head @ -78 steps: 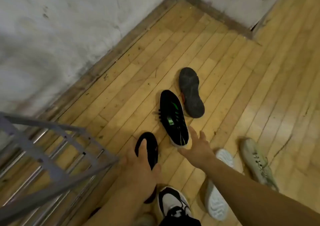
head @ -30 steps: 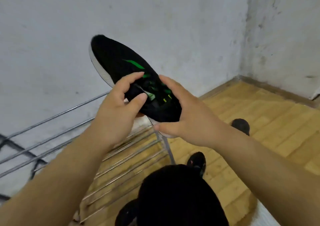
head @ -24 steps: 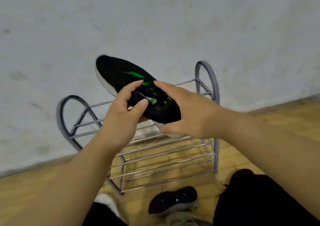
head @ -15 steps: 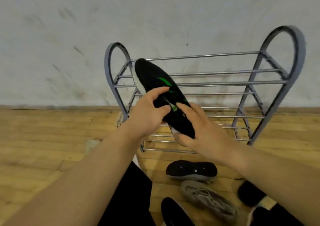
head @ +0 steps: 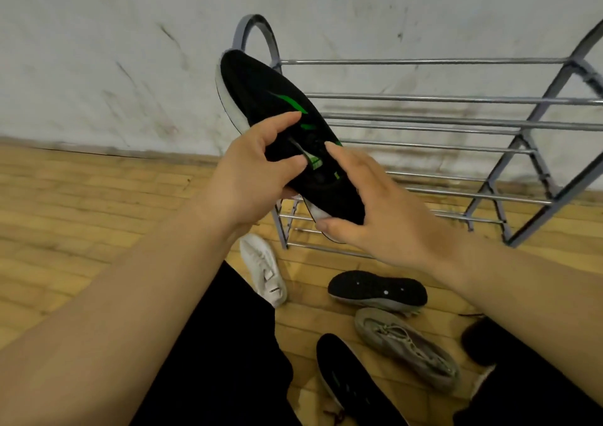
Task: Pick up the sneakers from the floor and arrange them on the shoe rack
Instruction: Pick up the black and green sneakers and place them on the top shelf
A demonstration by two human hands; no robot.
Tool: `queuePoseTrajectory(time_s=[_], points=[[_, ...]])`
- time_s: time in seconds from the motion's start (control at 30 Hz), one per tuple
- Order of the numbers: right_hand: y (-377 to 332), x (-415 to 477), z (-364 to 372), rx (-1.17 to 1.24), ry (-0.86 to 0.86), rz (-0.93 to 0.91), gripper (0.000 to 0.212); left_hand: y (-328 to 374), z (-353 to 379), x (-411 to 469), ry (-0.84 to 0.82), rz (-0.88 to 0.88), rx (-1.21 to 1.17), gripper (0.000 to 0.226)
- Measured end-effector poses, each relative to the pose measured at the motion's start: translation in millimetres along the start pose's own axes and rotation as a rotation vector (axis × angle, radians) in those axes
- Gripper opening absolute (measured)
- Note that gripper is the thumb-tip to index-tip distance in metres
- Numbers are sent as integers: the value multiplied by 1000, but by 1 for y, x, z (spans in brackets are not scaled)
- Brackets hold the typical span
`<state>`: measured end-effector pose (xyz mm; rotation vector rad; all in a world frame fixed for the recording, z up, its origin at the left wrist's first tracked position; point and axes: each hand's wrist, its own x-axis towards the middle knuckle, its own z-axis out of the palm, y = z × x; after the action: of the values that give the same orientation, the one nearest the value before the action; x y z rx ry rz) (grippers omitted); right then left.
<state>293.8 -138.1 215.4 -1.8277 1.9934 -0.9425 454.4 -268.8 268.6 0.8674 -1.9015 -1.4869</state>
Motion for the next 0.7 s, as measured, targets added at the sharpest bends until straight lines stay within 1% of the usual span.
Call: queuePoseTrajectory(time_s=[0.17,0.33,0.4,0.47,0.5,0.57,0.63,0.7], points=[[-15,10,18,-8,-118,-26,100,-7,-26,-11,56,-72,-7,54],[-33,25,32,50,-104,-84,111,-1,-49,-23,159,-75,-10,55],[-38,30,37,116,-94,-40,118,0,-57,-29,202,-68,15,55],[-39,31,44,155,-115,29,123,0,-65,-33,208,-35,119,56],[-37,31,48,152,-150,51,123,-1,-69,-35,202,-16,177,56],[-29,30,63,114,-277,74,122,-5,-78,-36,189,-11,272,57],[-12,30,87,20,-433,80,118,-10,-86,-30,158,-36,384,58],[13,31,119,-104,-633,123,110,-16,-92,-22,113,-92,462,58]])
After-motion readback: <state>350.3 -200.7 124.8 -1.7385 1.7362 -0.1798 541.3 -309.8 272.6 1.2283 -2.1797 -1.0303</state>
